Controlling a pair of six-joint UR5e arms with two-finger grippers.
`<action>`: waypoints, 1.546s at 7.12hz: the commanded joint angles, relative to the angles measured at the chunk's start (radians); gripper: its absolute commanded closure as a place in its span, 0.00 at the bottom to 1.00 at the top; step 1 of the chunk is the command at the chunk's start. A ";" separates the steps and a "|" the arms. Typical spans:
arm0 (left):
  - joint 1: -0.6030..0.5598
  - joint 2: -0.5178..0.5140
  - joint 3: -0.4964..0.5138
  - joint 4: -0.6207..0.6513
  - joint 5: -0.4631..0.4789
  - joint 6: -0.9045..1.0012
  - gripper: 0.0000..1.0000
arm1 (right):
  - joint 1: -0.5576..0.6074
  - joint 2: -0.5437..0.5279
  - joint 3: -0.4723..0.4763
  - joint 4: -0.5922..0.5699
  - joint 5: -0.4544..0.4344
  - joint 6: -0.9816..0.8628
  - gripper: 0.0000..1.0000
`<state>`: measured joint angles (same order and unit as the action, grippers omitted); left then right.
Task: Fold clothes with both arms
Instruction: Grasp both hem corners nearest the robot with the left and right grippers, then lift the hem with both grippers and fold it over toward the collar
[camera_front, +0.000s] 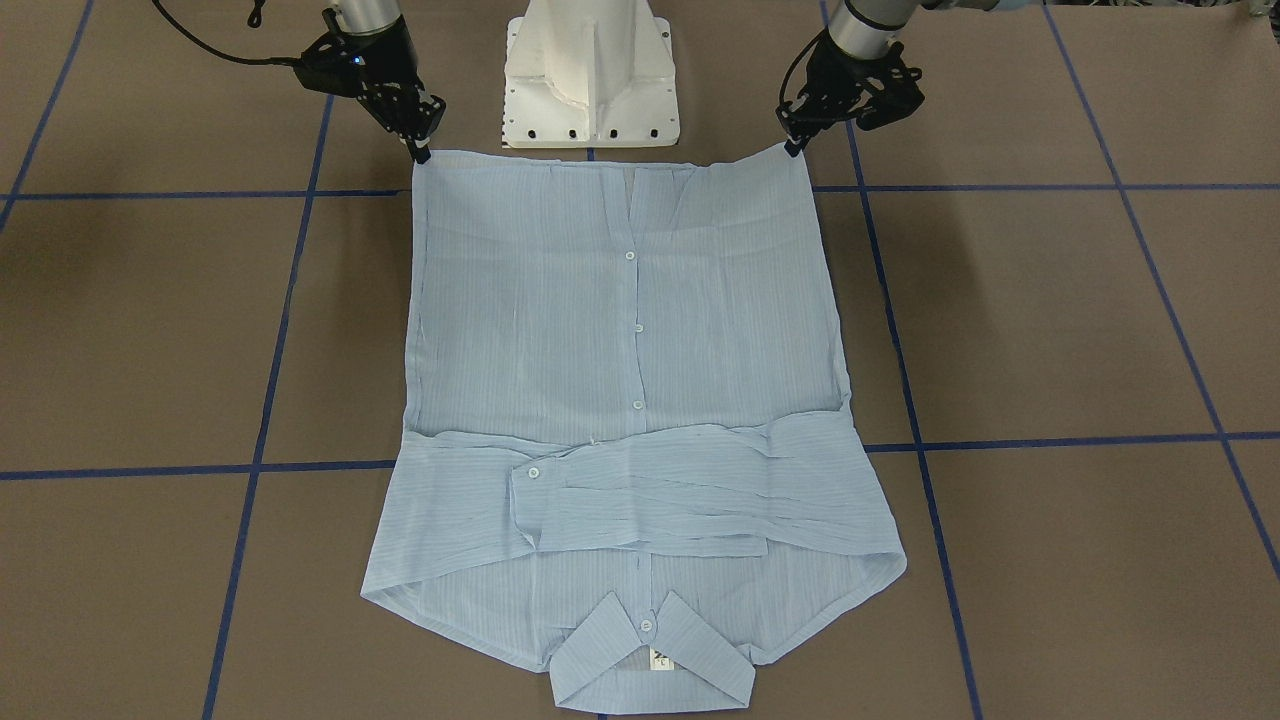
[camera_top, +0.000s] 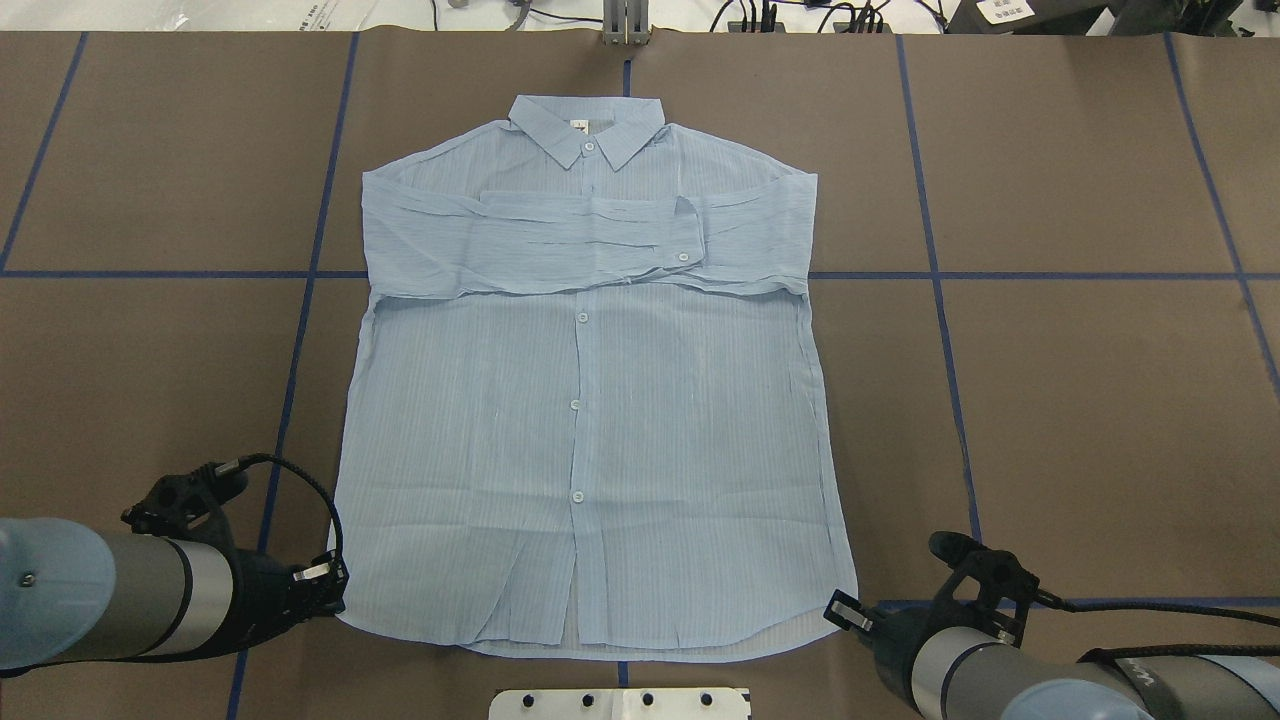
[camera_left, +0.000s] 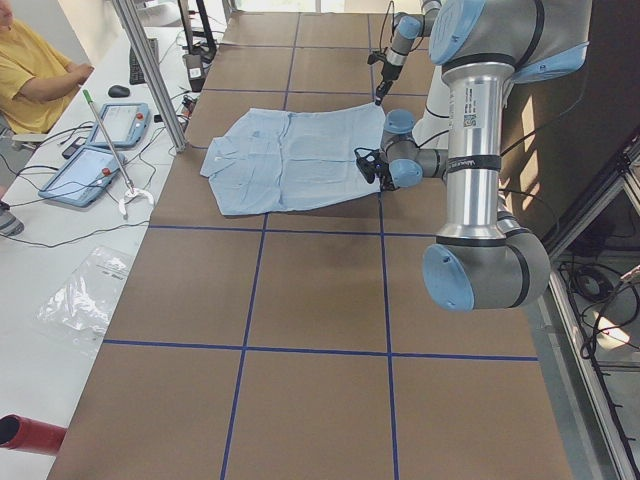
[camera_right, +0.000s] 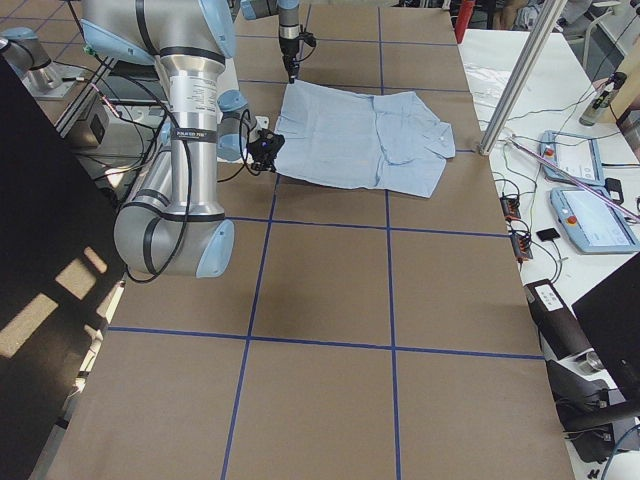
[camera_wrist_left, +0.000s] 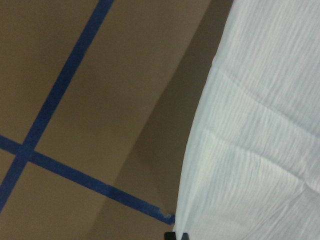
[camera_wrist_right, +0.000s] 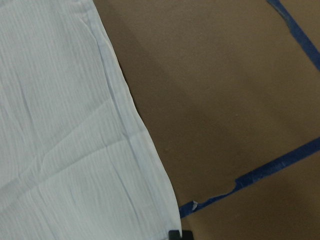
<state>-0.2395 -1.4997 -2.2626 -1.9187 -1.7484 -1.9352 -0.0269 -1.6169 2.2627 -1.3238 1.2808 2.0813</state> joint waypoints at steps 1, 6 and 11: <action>-0.003 0.000 -0.080 0.075 -0.066 -0.051 1.00 | -0.015 -0.098 0.090 0.000 -0.009 0.000 1.00; -0.076 -0.123 -0.055 0.083 -0.083 -0.048 1.00 | 0.085 -0.059 0.143 0.000 -0.029 -0.007 1.00; -0.426 -0.355 0.206 0.084 -0.091 0.334 1.00 | 0.509 0.366 -0.090 -0.229 0.277 -0.303 1.00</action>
<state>-0.5882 -1.8107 -2.1335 -1.8347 -1.8383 -1.7240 0.3681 -1.3379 2.2512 -1.5192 1.4699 1.8574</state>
